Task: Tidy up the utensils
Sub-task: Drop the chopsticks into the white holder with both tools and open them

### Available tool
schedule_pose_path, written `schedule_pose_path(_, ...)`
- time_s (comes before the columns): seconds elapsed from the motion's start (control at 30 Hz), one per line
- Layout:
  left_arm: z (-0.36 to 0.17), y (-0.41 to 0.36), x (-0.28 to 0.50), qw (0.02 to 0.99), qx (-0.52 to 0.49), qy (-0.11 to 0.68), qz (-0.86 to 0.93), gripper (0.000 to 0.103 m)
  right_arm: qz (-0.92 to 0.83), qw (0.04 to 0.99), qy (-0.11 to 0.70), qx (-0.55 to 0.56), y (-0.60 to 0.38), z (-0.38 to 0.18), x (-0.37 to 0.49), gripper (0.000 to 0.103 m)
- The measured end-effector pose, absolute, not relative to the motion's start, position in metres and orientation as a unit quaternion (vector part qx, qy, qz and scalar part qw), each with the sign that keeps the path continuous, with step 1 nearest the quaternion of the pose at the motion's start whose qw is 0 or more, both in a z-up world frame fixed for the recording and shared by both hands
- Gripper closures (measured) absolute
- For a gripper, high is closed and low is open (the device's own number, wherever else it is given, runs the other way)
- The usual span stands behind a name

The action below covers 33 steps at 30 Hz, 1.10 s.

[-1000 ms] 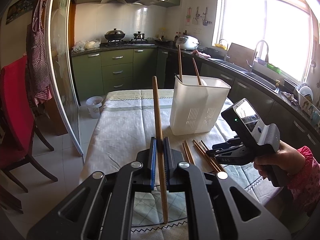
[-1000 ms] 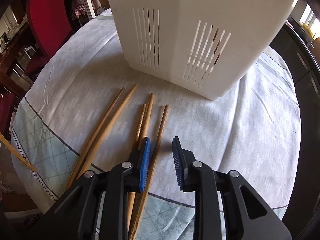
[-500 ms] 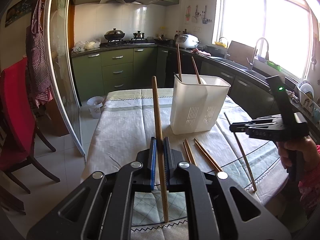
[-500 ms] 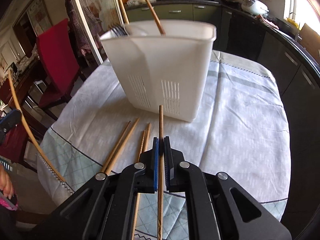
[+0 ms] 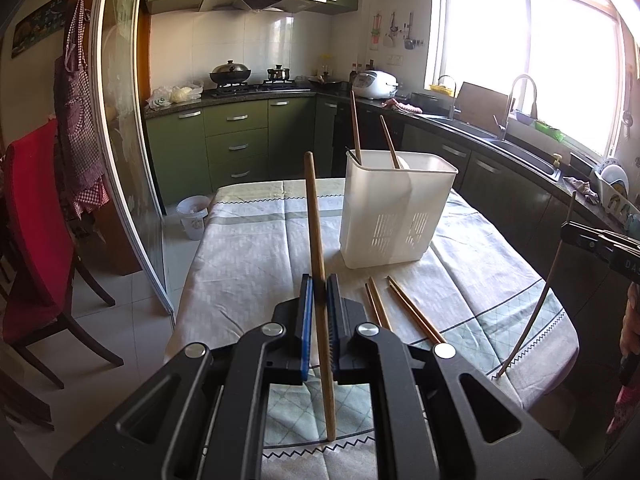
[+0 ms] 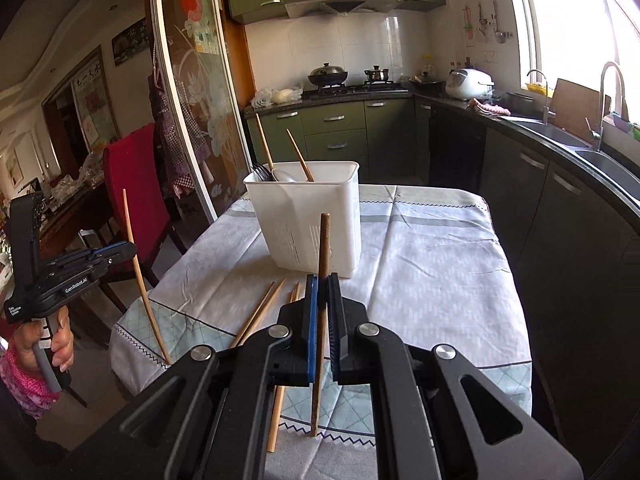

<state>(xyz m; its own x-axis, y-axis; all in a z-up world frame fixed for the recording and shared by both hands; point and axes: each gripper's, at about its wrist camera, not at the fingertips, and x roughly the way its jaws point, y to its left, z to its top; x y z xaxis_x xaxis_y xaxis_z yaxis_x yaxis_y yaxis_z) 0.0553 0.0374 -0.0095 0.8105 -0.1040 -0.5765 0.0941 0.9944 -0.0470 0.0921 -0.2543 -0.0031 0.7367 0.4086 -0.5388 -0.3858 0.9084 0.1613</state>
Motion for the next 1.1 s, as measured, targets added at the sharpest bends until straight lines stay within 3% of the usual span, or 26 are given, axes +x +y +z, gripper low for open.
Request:
schedule_pose_path(0.57, 0.019, 0.029, 0.062, 0.956, -0.01, 0.287, -0.065, 0.097, 0.243, 0.934, 0.259, 0.041, -0.263, 0.026, 0.094, 0.097)
schedule_pose_path(0.77, 0.071, 0.018, 0.088, 0.96, -0.015, 0.261, -0.103, 0.097, 0.262, 0.939, 0.213, 0.067, -0.267, 0.078, 0.112, 0.097)
schedule_pose_path(0.97, 0.137, -0.001, 0.122, 0.977, -0.011, 0.183, -0.109, 0.097, 0.251, 0.955, 0.136, 0.084, -0.268, 0.137, 0.141, 0.097)
schedule_pose_path(1.1, 0.155, -0.01, 0.158, 0.982, -0.027, 0.148, -0.111, 0.097, 0.229, 0.966, 0.096, 0.079, -0.26, 0.158, 0.171, 0.097)
